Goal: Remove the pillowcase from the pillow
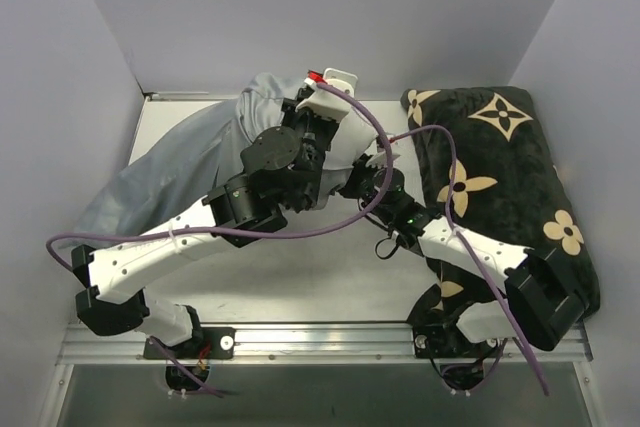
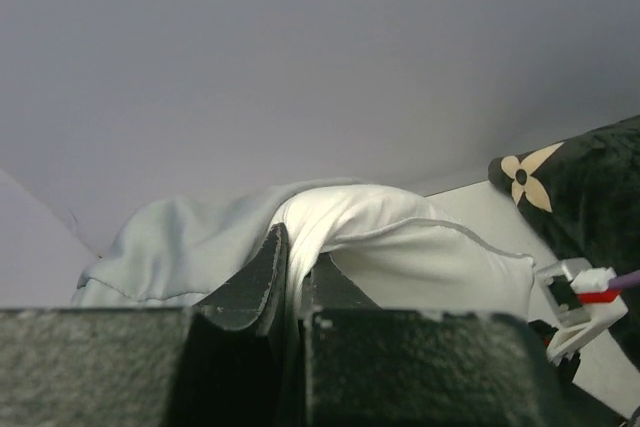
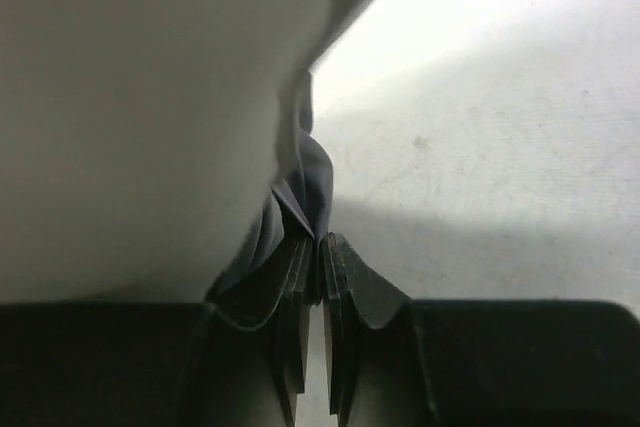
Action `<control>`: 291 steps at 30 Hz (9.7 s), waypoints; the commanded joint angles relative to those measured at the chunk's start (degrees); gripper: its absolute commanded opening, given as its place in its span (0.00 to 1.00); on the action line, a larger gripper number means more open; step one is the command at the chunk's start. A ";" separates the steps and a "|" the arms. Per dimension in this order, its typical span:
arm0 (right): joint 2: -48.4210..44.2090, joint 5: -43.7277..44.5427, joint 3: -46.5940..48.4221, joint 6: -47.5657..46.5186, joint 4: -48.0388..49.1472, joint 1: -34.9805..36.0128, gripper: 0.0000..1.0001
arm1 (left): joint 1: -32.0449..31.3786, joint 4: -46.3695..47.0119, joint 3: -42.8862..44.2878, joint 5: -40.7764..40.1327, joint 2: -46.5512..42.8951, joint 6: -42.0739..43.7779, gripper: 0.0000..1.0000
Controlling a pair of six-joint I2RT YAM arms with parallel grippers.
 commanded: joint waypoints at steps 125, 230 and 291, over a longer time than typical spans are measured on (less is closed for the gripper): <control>-18.04 -12.42 -18.69 31.58 -4.81 -5.14 0.92 | -3.74 14.76 -52.73 30.56 -4.34 -59.42 0.00; -8.47 -17.86 55.83 -0.94 -55.26 -18.06 0.00 | 47.24 -14.95 -32.86 47.52 -14.35 -52.39 0.98; -2.40 -10.83 86.78 -3.66 -66.60 -16.92 0.00 | 23.86 6.79 -58.01 33.90 -7.12 -59.16 0.30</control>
